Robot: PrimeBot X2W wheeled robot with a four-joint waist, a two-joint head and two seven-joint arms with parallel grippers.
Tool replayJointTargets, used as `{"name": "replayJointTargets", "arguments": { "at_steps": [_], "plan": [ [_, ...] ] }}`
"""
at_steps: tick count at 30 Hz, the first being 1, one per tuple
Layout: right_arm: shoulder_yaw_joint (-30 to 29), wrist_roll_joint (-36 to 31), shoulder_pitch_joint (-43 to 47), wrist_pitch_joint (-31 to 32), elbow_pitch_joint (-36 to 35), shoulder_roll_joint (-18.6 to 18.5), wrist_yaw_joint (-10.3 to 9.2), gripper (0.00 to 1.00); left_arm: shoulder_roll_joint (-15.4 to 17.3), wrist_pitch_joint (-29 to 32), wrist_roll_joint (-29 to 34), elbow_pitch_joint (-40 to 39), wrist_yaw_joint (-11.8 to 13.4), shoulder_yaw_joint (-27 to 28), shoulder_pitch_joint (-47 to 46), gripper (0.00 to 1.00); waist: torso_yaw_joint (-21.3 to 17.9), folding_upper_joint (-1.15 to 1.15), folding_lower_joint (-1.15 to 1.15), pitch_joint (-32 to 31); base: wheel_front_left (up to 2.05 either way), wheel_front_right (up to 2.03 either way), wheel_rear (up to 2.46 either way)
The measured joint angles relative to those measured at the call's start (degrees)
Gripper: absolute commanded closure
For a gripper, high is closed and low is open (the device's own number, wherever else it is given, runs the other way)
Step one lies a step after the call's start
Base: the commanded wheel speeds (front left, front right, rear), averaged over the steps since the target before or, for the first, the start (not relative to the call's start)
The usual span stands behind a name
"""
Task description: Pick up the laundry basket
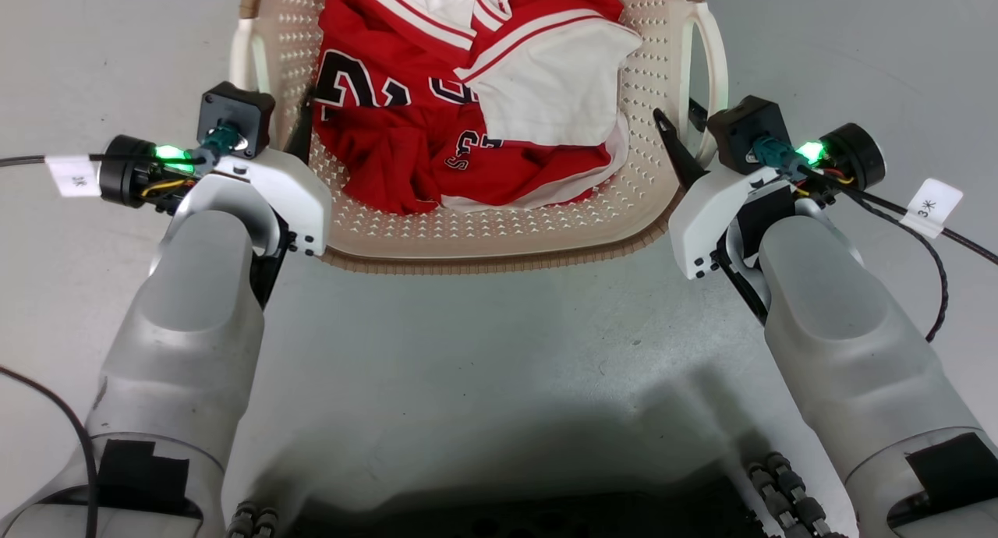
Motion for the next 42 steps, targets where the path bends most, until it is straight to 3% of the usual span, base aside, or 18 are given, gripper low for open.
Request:
{"name": "replayJointTargets", "arguments": {
  "at_steps": [17, 33, 42],
  "plan": [
    [-1.3, -0.8, 0.3, 0.1, 4.7, -0.2, -0.04, 1.00, -2.3, 0.6, -2.0, 2.7, 0.4, -1.0, 1.4, 1.00, 0.4, -0.01, 0.08, -6.6, 0.00, 0.00, 0.00],
    [-1.2, -1.9, 6.1, 0.2, 12.0, -0.1, 0.02, 1.00, -5.5, 0.6, -5.1, 9.5, -1.2, -1.7, 8.4, 1.00, 1.7, -0.01, 0.05, -22.2, 0.00, 0.00, 0.00],
    [1.7, 0.5, 10.4, 4.9, 13.4, -0.1, 0.02, 1.00, -6.7, 4.2, -7.0, 12.6, -1.9, -3.7, 11.7, 1.00, 2.3, -0.01, 0.04, -32.1, 0.00, 0.00, 0.00]
  ]
}}
